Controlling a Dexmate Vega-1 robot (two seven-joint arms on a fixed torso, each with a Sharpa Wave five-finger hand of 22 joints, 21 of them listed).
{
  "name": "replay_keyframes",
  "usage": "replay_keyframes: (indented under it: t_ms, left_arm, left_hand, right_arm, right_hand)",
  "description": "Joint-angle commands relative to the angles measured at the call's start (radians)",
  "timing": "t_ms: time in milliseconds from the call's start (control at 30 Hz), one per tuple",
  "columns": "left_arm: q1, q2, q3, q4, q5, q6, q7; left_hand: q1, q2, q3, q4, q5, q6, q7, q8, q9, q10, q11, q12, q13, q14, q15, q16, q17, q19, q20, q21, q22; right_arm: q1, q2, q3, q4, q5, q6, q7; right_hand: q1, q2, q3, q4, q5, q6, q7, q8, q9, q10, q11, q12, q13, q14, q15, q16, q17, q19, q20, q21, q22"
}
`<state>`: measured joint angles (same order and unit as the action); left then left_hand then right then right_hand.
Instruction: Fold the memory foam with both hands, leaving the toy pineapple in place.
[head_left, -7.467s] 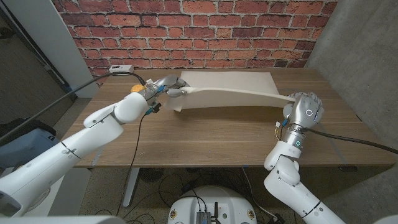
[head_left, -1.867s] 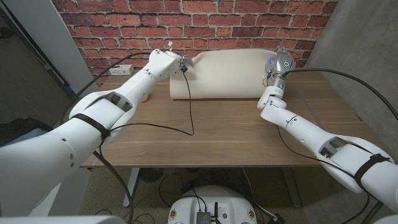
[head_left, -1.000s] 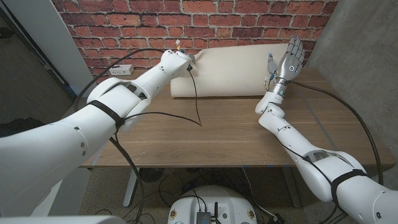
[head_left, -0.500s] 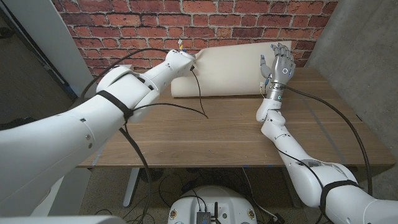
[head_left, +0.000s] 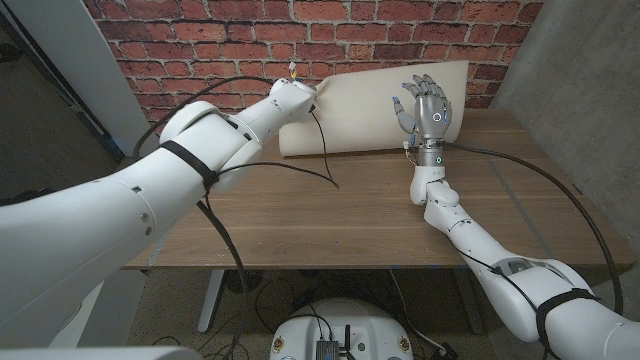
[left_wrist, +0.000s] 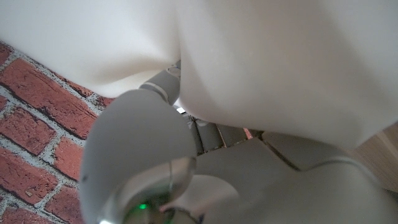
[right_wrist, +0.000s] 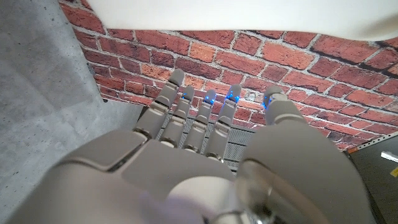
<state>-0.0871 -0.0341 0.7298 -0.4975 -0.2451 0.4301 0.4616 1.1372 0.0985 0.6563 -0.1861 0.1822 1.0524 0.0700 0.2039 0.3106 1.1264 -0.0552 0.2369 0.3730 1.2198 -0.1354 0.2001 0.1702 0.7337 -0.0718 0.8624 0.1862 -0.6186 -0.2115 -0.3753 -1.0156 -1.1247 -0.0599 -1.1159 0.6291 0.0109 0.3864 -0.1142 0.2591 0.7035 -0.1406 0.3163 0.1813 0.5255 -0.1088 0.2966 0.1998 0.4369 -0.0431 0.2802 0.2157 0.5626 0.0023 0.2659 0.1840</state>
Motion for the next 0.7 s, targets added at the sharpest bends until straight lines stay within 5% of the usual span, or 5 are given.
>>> replay_keyframes:
  t_ms: [33, 367, 700]
  left_arm:
    - [-0.010, -0.006, 0.007, 0.015, 0.003, 0.017, -0.010]
    - [0.008, -0.005, -0.005, -0.007, -0.003, 0.002, 0.032]
    - [0.035, 0.022, -0.008, -0.082, -0.004, 0.044, 0.033]
  left_hand:
    - [0.022, 0.026, 0.014, 0.010, 0.009, 0.017, 0.010, -0.002, 0.004, 0.023, -0.003, 0.001, 0.037, 0.002, -0.004, -0.001, 0.004, -0.001, -0.006, 0.009, -0.001]
    - [0.021, 0.026, 0.015, 0.011, 0.009, 0.016, 0.009, -0.003, 0.004, 0.023, -0.004, 0.001, 0.038, 0.002, -0.006, -0.001, 0.004, -0.002, -0.007, 0.013, -0.002]
    - [0.020, 0.025, 0.016, 0.011, 0.009, 0.015, 0.009, -0.003, 0.004, 0.023, 0.000, -0.001, 0.038, 0.000, -0.005, -0.002, 0.005, -0.003, -0.008, 0.017, -0.002]
  right_arm:
    - [0.109, -0.128, -0.320, 0.033, 0.246, -0.064, 0.047]
    - [0.171, -0.206, -0.490, -0.038, 0.340, -0.134, 0.271]
    - [0.207, -0.236, -0.565, -0.088, 0.377, -0.204, 0.437]
  right_hand:
    - [-0.014, 0.007, 0.003, 0.007, 0.000, -0.028, 0.000, -0.021, 0.003, -0.013, 0.008, -0.015, 0.001, -0.006, -0.133, -0.013, -0.001, -0.004, 0.005, -0.007, 0.001]
    - [-0.038, 0.006, -0.002, 0.014, -0.004, -0.055, 0.002, -0.045, 0.003, -0.025, 0.025, -0.030, 0.001, -0.008, -0.119, -0.019, -0.002, -0.010, 0.014, -0.014, 0.001]
    - [-0.066, 0.021, -0.004, 0.028, -0.008, -0.092, 0.013, -0.076, 0.004, -0.060, 0.031, -0.055, 0.001, -0.017, -0.108, -0.027, 0.000, -0.035, 0.031, -0.028, 0.001]
